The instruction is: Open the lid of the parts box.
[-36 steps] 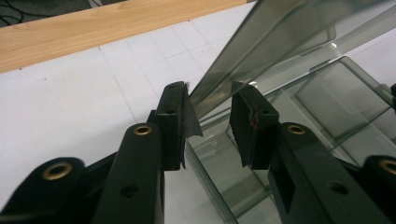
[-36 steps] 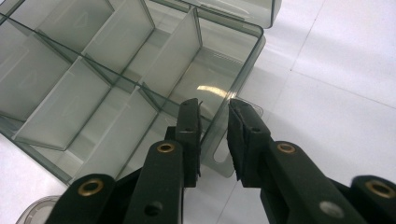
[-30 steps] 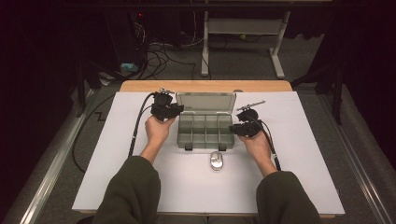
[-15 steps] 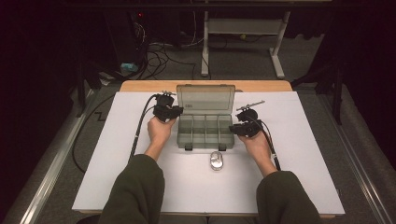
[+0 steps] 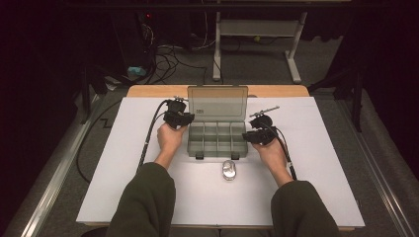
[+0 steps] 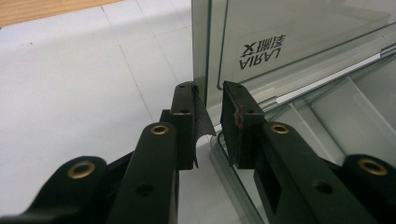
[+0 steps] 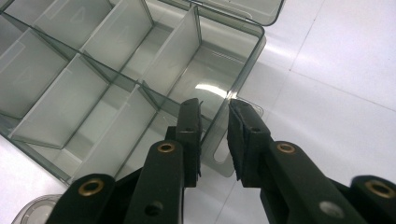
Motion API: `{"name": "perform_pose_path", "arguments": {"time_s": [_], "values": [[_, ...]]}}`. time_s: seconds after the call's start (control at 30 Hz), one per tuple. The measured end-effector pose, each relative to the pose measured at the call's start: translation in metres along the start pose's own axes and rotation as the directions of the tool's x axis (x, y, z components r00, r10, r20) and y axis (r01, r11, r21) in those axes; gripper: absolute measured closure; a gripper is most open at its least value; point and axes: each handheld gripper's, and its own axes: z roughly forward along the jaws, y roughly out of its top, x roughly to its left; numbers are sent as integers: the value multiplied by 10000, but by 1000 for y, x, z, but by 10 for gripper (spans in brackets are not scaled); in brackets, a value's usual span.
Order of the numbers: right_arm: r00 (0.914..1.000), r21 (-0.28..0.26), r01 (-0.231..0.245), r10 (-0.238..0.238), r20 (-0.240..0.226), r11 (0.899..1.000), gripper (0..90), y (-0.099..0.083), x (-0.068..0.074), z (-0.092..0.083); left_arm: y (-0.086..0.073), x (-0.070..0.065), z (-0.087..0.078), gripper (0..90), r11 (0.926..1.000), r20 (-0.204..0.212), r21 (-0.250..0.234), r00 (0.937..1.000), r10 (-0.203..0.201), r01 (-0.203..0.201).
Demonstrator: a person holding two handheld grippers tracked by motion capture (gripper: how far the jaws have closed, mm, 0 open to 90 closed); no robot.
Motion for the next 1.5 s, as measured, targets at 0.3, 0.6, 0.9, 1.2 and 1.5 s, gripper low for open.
{"name": "perform_pose_path", "arguments": {"time_s": [0.3,0.6,0.9,1.2,1.5], "values": [[10000,3,2,-2,19,10000,750,0,1,0,2,-2,2,712,9998,-199,87,9997,162,-160],[10000,-11,-13,13,23,10000,750,0,0,0,2,-3,-5,590,9991,-259,73,9988,427,-425],[10000,-12,-31,31,35,10000,750,0,1,0,1,-1,-16,527,9988,-63,145,9989,467,-466],[10000,-21,-18,18,34,10000,750,0,1,0,-6,2,-24,496,9973,135,349,9979,637,-641],[9997,-60,207,-207,89,9998,741,-1,2,0,-15,7,-37,477,9974,345,211,9971,684,-692]]}}
